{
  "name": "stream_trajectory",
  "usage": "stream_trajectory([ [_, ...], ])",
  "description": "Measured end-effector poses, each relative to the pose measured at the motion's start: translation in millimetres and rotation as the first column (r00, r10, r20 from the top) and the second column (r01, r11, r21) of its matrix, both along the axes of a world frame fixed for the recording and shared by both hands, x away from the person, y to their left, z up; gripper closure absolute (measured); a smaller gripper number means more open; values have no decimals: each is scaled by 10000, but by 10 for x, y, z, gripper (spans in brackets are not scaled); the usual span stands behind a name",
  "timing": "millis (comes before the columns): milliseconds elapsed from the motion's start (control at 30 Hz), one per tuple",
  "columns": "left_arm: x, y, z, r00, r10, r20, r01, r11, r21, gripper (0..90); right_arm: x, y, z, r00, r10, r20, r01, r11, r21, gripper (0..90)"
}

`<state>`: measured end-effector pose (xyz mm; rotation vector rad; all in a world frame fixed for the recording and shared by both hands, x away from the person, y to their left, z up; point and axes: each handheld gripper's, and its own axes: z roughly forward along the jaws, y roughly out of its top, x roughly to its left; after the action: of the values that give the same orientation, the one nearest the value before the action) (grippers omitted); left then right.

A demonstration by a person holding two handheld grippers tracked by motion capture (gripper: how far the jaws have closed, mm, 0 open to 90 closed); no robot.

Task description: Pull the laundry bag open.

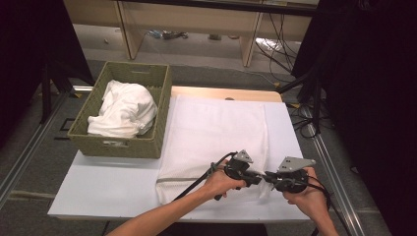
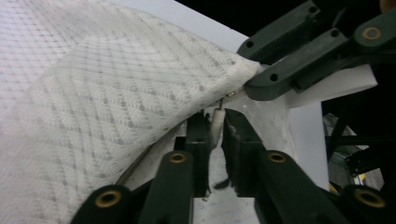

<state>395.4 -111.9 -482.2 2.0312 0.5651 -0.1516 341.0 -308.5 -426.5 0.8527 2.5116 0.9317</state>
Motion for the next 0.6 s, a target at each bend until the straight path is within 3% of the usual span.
stream_trajectory([
  [67,-9,-2,6,9995,-95,285,90,9998,149,846,13,-5,-3,9999,61,81,-62,10000,56,840],
  [200,-22,-7,27,9992,-148,381,138,9996,265,854,4,3,-12,9998,-184,-47,185,9998,111,822],
  [333,-27,-2,39,9992,-146,364,130,9989,442,856,16,-2,-23,10000,-66,-54,66,10000,-48,839],
  [400,-39,-5,44,9991,-111,411,91,9987,492,857,11,8,-25,9997,-98,205,103,9996,-276,844],
  [500,-18,11,57,9992,-158,379,139,9986,515,857,17,1,-9,9999,-153,-65,151,9995,-278,847],
  [567,-23,17,82,9980,-166,613,117,9968,797,857,14,0,-20,9996,-284,90,286,9995,-148,848],
  [600,-21,26,88,9979,-164,633,107,9960,890,858,12,-18,0,9996,-256,-67,255,9993,-271,849],
])
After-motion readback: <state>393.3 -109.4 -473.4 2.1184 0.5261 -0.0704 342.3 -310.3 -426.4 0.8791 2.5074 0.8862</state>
